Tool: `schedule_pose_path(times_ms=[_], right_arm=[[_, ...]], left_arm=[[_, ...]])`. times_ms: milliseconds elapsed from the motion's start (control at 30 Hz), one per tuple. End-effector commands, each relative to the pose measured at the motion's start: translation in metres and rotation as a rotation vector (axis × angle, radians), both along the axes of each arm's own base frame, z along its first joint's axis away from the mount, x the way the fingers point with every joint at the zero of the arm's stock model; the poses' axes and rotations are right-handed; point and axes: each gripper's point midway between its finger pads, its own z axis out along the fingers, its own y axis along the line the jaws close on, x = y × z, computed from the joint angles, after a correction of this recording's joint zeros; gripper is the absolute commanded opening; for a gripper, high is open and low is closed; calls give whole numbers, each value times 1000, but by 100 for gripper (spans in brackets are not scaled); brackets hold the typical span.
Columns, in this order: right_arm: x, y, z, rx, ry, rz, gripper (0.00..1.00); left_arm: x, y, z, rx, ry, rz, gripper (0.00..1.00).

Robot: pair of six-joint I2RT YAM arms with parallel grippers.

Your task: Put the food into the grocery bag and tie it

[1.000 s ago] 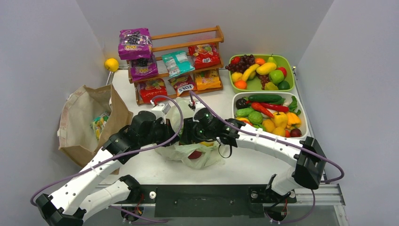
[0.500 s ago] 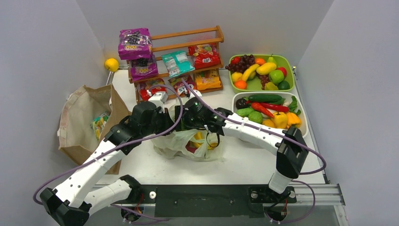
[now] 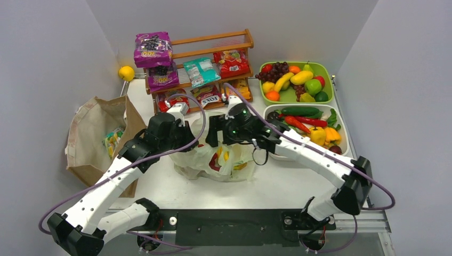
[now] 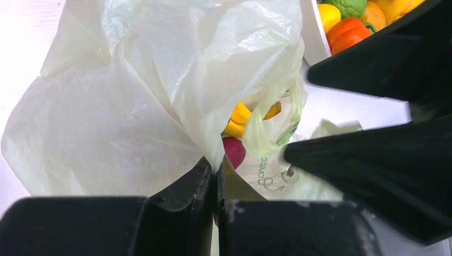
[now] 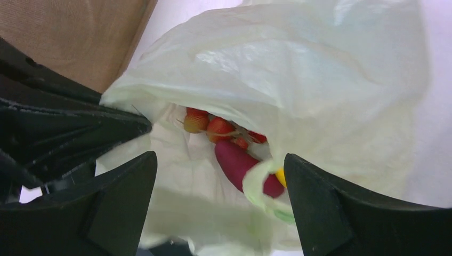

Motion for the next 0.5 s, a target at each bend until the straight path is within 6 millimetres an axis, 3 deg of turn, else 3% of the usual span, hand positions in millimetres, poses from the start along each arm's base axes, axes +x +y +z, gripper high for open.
schedule_pose_path(times_ms=[0,33,167,233,467], right_arm=[[-2,-46,17,-1,-29,-13,85],[0,-52,15,-9,-33,-19,85],[4,-82,8,-46,-41,-57,84],[2,-91,4,-69,-43,-57,83],[-3,-107,-13,-105,-24,-73,78]], left_arm=[[-3,-3,23,-44,-52,-35,11],[-4,-3,25,-47,-55,-40,16],[-13,-4,33,-56,-42,-60,58],[-16,-3,44,-67,-47,-54,69],[-40,-11,92,-61,-81,-55,75]])
